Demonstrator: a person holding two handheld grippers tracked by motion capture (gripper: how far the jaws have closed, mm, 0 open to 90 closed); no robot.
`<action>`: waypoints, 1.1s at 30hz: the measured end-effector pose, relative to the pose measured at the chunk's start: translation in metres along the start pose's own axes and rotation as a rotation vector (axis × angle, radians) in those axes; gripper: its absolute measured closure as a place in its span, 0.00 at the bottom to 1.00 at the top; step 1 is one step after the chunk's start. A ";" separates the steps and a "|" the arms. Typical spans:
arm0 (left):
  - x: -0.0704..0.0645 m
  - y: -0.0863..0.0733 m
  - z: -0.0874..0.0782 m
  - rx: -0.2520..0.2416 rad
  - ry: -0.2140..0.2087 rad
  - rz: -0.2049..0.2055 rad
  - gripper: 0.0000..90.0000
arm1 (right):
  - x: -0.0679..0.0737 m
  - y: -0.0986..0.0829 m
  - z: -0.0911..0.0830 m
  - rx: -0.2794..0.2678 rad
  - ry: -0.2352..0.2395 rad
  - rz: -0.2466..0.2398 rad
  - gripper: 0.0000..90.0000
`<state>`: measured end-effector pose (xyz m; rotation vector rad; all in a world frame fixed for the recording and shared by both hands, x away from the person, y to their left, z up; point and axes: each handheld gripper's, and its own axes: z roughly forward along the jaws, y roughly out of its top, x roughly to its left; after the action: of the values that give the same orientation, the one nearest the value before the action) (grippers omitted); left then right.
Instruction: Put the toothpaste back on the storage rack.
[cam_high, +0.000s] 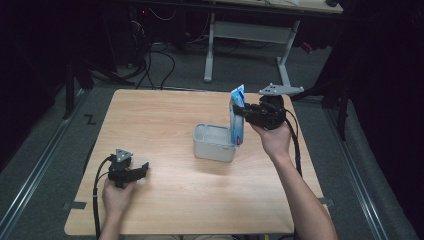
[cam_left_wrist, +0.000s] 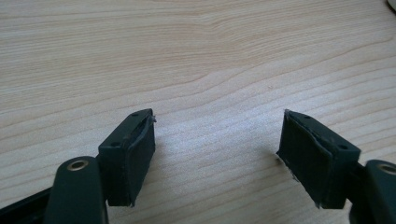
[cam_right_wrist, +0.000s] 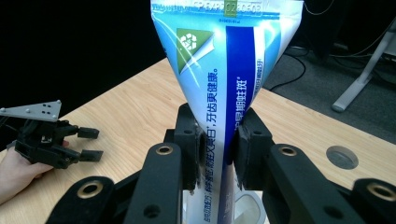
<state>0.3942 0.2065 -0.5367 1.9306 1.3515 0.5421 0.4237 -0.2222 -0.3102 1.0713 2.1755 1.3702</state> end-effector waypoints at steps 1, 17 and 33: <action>0.000 0.000 0.000 0.000 0.000 -0.001 0.30 | 0.001 0.002 0.001 0.001 -0.003 -0.005 0.82; 0.000 0.000 0.000 -0.001 -0.001 -0.002 0.30 | 0.007 0.019 0.028 -0.001 0.017 -0.024 0.82; 0.000 0.000 0.000 -0.001 -0.001 -0.001 0.30 | 0.013 0.012 0.053 0.011 0.024 -0.033 0.81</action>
<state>0.3940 0.2065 -0.5367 1.9296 1.3512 0.5410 0.4543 -0.1769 -0.3231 1.0238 2.2100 1.3647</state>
